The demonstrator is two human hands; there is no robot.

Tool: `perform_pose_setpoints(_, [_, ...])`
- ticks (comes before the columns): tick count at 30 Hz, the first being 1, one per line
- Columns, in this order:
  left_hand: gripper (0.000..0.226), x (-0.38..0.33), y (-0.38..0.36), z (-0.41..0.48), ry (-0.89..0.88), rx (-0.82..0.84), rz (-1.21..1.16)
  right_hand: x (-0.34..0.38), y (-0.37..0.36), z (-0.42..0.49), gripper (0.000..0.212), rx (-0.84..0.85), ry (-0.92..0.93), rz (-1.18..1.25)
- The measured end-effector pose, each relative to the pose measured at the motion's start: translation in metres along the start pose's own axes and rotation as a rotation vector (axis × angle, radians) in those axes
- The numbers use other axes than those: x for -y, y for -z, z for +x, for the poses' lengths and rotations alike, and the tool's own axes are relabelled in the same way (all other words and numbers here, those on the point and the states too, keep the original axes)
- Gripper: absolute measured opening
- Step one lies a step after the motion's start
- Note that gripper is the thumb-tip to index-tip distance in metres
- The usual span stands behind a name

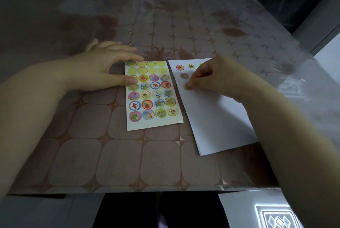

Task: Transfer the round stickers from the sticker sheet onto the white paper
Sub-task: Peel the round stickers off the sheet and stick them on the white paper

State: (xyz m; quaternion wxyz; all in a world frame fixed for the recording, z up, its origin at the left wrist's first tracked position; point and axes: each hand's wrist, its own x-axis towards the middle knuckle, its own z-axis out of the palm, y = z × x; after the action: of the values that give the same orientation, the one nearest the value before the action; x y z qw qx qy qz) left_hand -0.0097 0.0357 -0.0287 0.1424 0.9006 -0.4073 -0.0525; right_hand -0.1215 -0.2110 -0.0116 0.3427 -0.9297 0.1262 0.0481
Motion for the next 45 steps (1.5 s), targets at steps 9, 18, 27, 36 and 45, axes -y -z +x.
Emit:
perform_pose_setpoints(9, [0.088, -0.005, -0.002, -0.001, -0.060, -0.051, -0.023, -0.003, -0.001, 0.007, 0.038, -0.012, -0.033, -0.012])
perform_pose_setpoints(18, [0.069, -0.003, -0.002, -0.001, -0.093, -0.134, -0.102, -0.002, -0.012, 0.006, 0.030, -0.046, 0.046, -0.130])
perform_pose_setpoints(27, [0.059, -0.004, -0.004, 0.002, -0.149, -0.087, -0.159, 0.005, -0.008, -0.003, 0.031, -0.048, 0.122, -0.205])
perform_pose_setpoints(36, [0.079, -0.012, -0.010, 0.001, -0.188, -0.111, -0.208, 0.058, -0.043, 0.012, 0.029, -0.037, 0.424, -0.442])
perform_pose_setpoints(45, [0.071, -0.014, -0.010, 0.002, -0.061, 0.045, -0.093, 0.049, -0.059, 0.021, 0.011, -0.105, 0.382, -0.106])
